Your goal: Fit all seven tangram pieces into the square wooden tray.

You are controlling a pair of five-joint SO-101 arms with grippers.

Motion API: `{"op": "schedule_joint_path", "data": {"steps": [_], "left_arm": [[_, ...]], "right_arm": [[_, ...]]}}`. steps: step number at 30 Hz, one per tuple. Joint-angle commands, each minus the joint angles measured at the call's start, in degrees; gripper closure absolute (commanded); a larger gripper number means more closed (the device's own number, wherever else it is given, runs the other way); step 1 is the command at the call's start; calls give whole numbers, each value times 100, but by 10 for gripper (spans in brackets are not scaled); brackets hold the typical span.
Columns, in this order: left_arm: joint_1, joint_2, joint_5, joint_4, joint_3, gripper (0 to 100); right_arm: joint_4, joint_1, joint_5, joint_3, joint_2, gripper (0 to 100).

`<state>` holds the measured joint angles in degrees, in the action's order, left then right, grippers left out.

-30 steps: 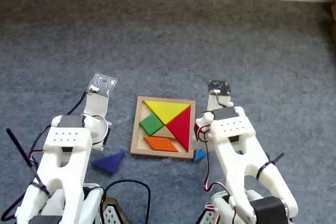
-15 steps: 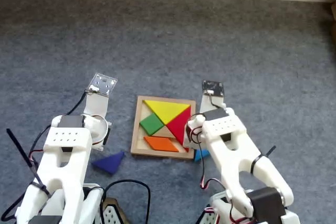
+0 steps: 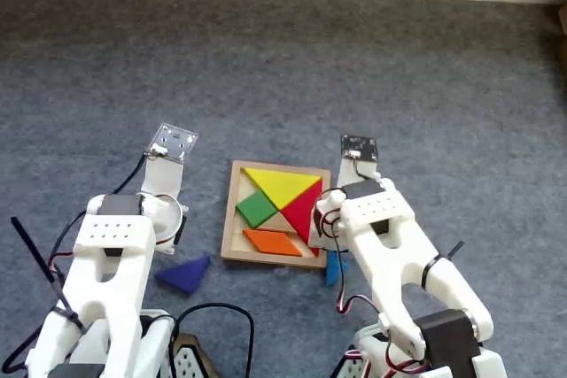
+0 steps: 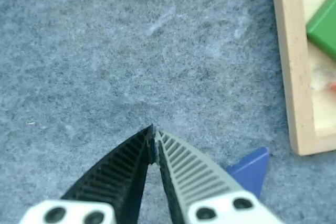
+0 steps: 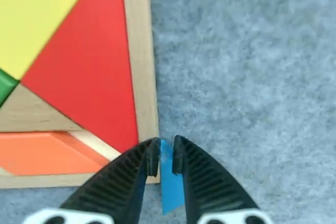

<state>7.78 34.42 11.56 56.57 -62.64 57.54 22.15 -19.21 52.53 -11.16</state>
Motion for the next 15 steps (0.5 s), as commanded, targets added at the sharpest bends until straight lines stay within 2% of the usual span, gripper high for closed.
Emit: {"op": "schedule_joint_path", "data": {"steps": [1,5,7,12,15], "left_arm": [[31,127,-26,-70,92,992],[31,127,-26,-70,92,992],[31,127,-26,-70,92,992],[31,127,-26,-70,92,992],[31,127,-26,-70,92,992]], "right_arm": [[347,-154,0,-145,171,943],[1130,-154,440,-576,-409,942],[1376,-136,431,-646,-734,939],[1437,180,422,-382,-1253,828],[1393,435,343,-48,-1288,807]]}}
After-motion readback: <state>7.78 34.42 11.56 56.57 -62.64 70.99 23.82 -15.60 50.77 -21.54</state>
